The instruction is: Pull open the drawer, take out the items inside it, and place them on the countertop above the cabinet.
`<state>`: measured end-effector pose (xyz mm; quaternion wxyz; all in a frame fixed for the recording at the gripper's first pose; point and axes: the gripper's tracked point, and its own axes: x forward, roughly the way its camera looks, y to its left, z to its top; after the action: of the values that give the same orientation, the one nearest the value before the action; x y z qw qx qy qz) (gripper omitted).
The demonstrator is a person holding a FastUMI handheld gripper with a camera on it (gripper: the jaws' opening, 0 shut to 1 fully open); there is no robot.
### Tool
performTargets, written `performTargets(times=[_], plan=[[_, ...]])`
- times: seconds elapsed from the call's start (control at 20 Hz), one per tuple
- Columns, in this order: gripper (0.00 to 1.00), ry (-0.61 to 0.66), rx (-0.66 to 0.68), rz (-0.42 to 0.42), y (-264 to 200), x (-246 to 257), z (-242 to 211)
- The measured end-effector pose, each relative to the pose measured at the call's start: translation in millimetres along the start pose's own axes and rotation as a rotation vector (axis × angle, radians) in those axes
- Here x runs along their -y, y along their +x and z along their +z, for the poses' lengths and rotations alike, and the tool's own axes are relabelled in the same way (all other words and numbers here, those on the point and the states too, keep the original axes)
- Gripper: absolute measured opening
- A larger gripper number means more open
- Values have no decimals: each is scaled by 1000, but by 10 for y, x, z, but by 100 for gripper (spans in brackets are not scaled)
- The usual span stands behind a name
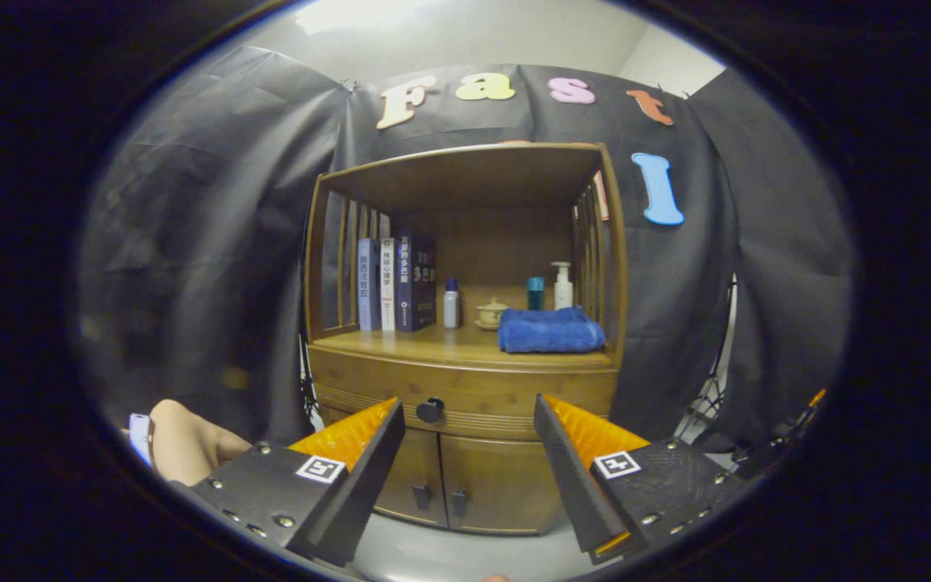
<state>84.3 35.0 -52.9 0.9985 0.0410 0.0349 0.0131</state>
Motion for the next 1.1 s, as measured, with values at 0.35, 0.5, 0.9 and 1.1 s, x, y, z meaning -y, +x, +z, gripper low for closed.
performTargets(times=[0.35, 0.5, 0.9, 1.1], plan=[[96, -54, 36, 19, 1019, -376, -209], [97, -94, -4, 9, 1365, -482, -506], [66, -128, -120, -44, 1894, -581, -1062], [51, -93, -155, -79, 2109, -517, -1226]])
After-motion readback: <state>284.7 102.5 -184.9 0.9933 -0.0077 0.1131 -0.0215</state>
